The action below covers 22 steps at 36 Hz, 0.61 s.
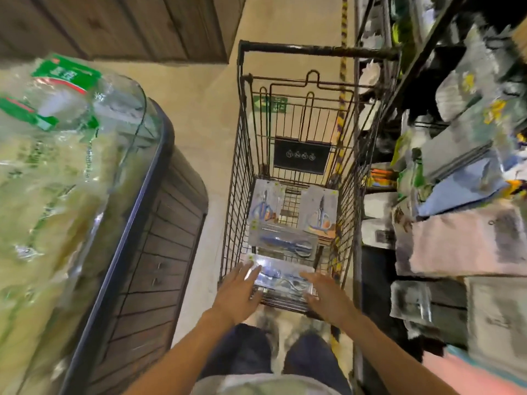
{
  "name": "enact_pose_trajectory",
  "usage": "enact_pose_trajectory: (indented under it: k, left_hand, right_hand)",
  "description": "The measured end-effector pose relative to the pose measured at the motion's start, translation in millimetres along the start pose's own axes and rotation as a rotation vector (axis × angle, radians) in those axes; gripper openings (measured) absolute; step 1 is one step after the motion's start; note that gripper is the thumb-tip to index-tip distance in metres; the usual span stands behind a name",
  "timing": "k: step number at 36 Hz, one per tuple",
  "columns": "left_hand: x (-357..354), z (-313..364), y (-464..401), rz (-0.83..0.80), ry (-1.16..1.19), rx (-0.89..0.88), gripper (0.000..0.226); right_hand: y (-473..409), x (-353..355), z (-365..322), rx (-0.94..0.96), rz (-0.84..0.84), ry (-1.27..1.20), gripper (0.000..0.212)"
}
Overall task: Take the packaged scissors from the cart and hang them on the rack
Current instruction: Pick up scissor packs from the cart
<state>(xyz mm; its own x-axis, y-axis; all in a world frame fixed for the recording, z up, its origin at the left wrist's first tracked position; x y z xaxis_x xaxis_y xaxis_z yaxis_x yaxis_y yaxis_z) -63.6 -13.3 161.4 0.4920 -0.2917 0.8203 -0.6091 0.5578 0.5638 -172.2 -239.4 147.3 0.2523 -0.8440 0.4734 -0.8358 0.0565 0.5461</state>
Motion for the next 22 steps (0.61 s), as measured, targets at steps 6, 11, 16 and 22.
enact_pose_trajectory:
  k: [6,11,16,22]
  left_hand:
    - [-28.8,-1.4,-32.0,-0.029,0.054,-0.018,0.066]
    - [-57.0,-8.5,-68.3,-0.119,0.027,-0.010,0.071]
    - [-76.7,-12.6,-99.3,-0.192,0.100,0.046,0.071]
    - [-115.1,-20.0,-130.3,-0.185,0.118,0.062,0.073]
  right_hand:
    - [-17.6,3.9,1.6,-0.075,-0.028,-0.033,0.051]
    - [-37.9,3.8,19.7,-0.158,-0.030,0.001,0.056]
    - [-66.3,-7.8,43.2,-0.240,-0.011,-0.041,0.057]
    - [-105.0,-35.7,74.2,-0.228,-0.077,0.002,0.057]
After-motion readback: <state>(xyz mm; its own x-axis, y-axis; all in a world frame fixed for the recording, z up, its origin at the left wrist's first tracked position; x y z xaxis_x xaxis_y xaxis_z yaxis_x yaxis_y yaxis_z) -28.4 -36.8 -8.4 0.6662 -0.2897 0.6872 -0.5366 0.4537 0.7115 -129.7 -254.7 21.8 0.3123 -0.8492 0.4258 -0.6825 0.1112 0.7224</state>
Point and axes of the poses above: each hand's wrist, its own y-axis away from the middle knuckle, its own x-axis out of the back of the hand, z = x × y, the point moved 3 cm from there along -y, towards the middle knuckle, and after that the axes turned 15 degrees about -y, right-handed, at the moved point
